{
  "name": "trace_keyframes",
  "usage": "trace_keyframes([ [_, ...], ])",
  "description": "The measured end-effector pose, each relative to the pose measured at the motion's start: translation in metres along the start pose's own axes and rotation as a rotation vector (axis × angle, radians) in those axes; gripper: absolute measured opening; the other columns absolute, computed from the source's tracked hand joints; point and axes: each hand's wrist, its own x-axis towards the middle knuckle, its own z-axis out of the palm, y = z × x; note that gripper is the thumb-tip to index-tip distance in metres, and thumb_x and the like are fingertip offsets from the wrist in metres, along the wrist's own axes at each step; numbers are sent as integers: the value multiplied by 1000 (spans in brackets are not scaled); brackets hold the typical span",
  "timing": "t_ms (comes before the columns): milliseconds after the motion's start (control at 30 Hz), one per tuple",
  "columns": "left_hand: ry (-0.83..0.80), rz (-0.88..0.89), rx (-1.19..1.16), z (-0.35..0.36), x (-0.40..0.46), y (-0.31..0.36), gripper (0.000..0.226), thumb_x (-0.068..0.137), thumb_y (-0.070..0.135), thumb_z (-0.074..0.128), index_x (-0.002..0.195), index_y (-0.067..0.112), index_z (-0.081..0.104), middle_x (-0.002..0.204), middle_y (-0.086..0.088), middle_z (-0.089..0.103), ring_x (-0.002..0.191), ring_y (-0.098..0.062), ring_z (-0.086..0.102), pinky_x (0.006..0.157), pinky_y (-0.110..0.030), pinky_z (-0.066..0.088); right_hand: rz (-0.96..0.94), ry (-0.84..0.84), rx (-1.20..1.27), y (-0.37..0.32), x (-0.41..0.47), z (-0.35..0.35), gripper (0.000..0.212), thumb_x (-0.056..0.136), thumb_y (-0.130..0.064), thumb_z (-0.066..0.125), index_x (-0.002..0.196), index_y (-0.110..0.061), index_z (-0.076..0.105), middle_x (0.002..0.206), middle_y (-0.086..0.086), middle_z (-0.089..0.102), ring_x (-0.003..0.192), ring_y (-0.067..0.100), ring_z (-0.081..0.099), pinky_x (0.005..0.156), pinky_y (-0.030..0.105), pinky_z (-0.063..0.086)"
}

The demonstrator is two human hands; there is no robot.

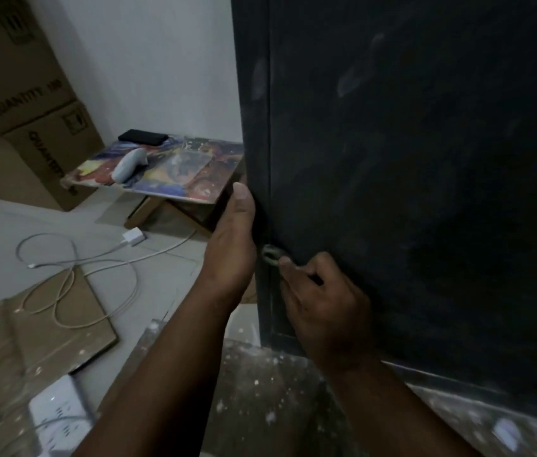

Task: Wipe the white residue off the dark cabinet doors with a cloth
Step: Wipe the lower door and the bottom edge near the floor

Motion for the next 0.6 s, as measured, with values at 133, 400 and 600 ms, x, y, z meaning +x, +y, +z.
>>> trace_keyframes([
  [133, -97, -60, 12, -3, -4, -16, 92, 78, 92, 47, 150, 34, 54, 153, 10, 55, 140, -8, 51, 122, -42, 37, 32, -28, 89, 3, -7, -1, 35, 108, -39, 50, 104, -12, 73, 82, -6, 56, 69, 8, 47, 65, 23, 48],
  [400, -256, -110, -114, -13, 0, -24, 53, 104, 65, 36, 137, 32, 60, 142, 10, 65, 134, -4, 57, 100, -17, 50, 76, 215, 334, -4, 1, 17, 34, 103, -37, 60, 83, -9, 65, 71, -6, 56, 63, 8, 51, 57, 26, 50],
  [600, -270, -172, -52, -16, -8, -36, 43, 99, 70, 38, 127, 45, 60, 134, 27, 63, 129, 10, 54, 101, -16, 45, 221, -297, 76, 11, -34, 48, 43, 106, -52, 36, 110, -18, 61, 93, -3, 63, 83, 21, 61, 76, 37, 46],
])
